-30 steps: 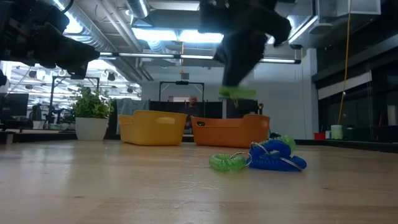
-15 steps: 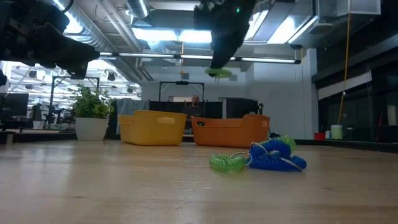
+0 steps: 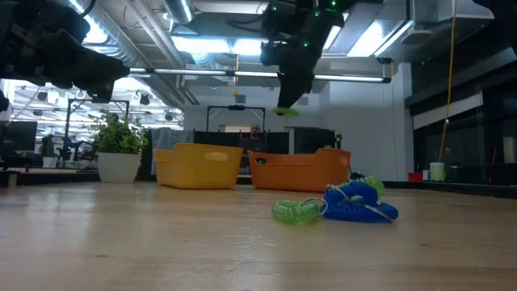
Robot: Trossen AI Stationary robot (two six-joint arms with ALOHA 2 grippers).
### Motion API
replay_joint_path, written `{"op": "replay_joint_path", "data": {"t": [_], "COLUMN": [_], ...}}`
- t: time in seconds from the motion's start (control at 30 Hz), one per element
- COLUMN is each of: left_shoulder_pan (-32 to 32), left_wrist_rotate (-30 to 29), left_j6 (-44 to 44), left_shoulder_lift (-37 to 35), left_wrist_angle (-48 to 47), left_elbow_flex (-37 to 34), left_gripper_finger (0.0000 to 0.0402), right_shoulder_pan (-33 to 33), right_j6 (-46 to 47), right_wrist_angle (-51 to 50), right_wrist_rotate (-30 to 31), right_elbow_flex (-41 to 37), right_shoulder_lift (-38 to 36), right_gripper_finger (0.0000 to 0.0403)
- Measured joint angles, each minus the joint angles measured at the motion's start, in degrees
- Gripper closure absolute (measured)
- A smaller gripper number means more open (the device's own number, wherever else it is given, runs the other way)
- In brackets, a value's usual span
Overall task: Sort spring keychains
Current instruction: Put the green spring keychain into the orange bin
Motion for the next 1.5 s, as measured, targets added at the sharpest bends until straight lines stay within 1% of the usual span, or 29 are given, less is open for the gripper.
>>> {"op": "replay_joint_path", "data": {"t": [0.2, 1.0, 1.33, 1.5], "left_shoulder_pan": [0.0, 0.0, 0.0, 0.0], "left_wrist_rotate": [-0.01, 0.0, 0.0, -0.01], "left_j6": [0.0, 0.0, 0.0, 0.0], "left_shoulder_lift": [0.0, 0.0, 0.0, 0.0], "left_wrist_angle": [0.0, 0.0, 0.0, 0.0], "left_elbow_flex": [0.0, 0.0, 0.0, 0.0], "left_gripper_finger": [0.0332, 0.0331, 0.0331, 0.0331], "right_shoulder_pan": [-1.99, -2.15, -2.32, -3.91], "right_j6": [0.26, -0.2, -0.01, -1.29], "right_wrist_angle": [1.68, 2.24, -0.85, -1.17], "right_wrist_rotate": [-0.05, -0.07, 0.0, -0.02], "right_elbow_flex": [0.0, -0.04, -0.04, -0.04], "right_shoulder_lift": [0.0, 0.0, 0.0, 0.0], "right_gripper_finger": [0.0392, 0.0391, 0.0391, 0.0391]}}
